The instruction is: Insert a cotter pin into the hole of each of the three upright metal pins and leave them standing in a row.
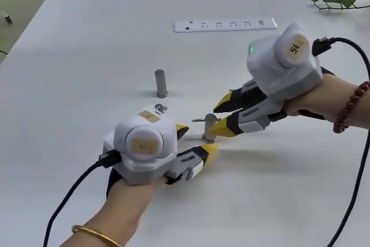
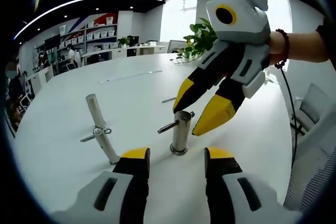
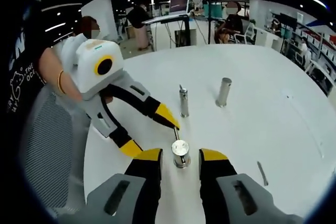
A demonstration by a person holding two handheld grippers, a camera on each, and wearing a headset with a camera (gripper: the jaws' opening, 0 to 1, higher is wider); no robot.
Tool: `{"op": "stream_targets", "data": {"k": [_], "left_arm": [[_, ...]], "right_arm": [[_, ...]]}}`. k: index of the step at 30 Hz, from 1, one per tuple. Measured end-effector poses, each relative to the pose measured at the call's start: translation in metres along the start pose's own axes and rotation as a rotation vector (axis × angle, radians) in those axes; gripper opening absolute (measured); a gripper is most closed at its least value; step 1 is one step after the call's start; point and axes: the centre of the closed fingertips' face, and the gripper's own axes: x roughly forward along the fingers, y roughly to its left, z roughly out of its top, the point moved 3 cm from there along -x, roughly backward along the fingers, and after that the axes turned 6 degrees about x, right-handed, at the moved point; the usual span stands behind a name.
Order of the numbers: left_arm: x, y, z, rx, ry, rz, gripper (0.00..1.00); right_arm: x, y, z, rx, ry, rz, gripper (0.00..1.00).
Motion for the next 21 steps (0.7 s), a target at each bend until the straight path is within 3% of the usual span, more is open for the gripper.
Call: {"op": "stream_targets", "data": {"k": [11, 21], "left_arm": [[-0.028, 0.012, -0.002, -0.033, 0.0, 0.017, 0.55], [-0.047, 0.014, 0.004, -0.05, -0.02, 0.021, 0.68]], "right_arm": [[0.008, 0.001, 0.002, 0.025, -0.007, -0.003, 0.17], [0.012, 0.002, 0.002, 0.037, -0.012, 0.004, 0.12]]}}
